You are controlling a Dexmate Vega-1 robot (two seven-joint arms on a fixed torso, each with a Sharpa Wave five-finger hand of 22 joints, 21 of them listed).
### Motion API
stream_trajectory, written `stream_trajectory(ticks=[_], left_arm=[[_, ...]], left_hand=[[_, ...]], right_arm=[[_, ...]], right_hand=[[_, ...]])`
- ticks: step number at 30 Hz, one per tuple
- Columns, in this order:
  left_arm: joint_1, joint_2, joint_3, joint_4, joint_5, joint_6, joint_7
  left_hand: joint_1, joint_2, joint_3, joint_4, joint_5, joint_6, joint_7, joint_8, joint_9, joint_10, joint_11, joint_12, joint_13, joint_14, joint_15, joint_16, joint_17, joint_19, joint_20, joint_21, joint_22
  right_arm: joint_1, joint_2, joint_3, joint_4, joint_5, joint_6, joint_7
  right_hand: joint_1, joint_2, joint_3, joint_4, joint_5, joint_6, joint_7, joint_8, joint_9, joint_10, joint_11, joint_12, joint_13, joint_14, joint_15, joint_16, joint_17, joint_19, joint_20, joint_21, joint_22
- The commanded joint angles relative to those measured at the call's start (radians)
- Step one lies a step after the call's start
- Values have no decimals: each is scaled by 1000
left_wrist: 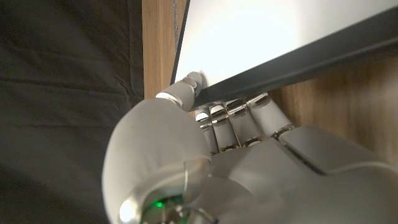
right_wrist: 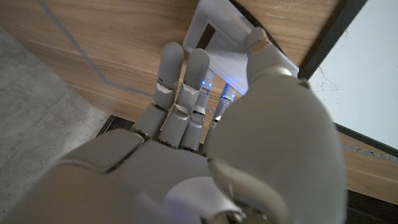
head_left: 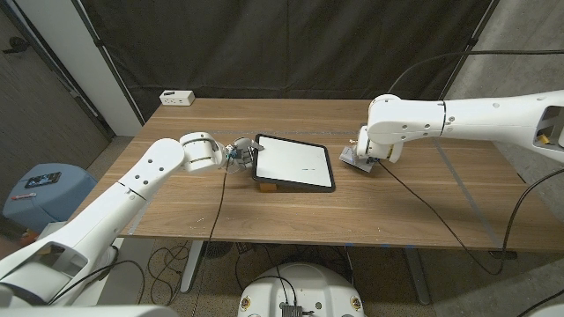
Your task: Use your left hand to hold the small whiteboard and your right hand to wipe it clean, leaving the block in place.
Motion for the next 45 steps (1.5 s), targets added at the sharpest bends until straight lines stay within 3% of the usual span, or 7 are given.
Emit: stream_trajectory(ticks=[1,19,25,28,34,45], left_arm=[[-11,22,-5,-10,-37,21,26],[-14,67,-1,-14,-107,37,48],[-11,78,-1,-16,-118,29,51],[-12,82,1,-16,-120,27,53],[-22,85,8,-8,-122,28,48],[-35,84,19,9,-124,33,36]], left_hand=[[-6,1,10,1,4,7,-2,-2,2,3,-1,-1,0,2,-14,-1,1,-5,4,6,3],[-7,2,11,1,4,6,1,-3,2,2,2,-1,0,0,-11,-2,1,-6,5,7,3],[-7,2,12,0,5,6,1,-3,2,2,-9,-1,0,0,-12,-2,1,-6,5,7,3],[-8,2,11,1,4,6,0,-2,2,2,0,-1,0,0,-11,-2,1,-7,5,7,3],[-7,2,12,0,5,6,0,-2,2,2,0,-1,0,0,-13,-1,1,-8,6,7,3],[-8,2,12,0,4,6,0,-2,2,3,-3,-1,0,0,-12,-1,1,-9,7,7,3]], right_arm=[[29,-28,-33,-12,-31,-1,48],[69,-50,-98,-29,-90,-1,108],[66,-90,-115,-71,-264,-1,229],[64,-109,-120,-92,-348,-1,286],[61,-119,-124,-103,-428,-1,329],[-13,-168,-76,-145,-684,9,502]], right_hand=[[53,57,23,23,4,151,29,6,26,148,-58,0,48,4,-67,0,6,-2,-105,-2,6],[52,57,21,24,2,153,25,3,27,146,-61,-5,50,3,-67,-4,7,-5,-105,-2,6],[51,57,20,24,0,154,15,2,29,143,-69,-9,50,0,-67,-8,7,-13,-104,-3,7],[49,57,20,25,-2,157,9,3,30,142,-72,-10,51,-3,-67,-11,6,-16,-105,-3,7],[46,56,18,26,-5,157,3,2,30,140,-77,-12,52,-1,-67,-11,8,-17,-107,-2,8],[45,57,17,26,-12,162,-4,1,30,141,-83,-13,56,-2,-67,-13,12,-24,-109,-3,9]])
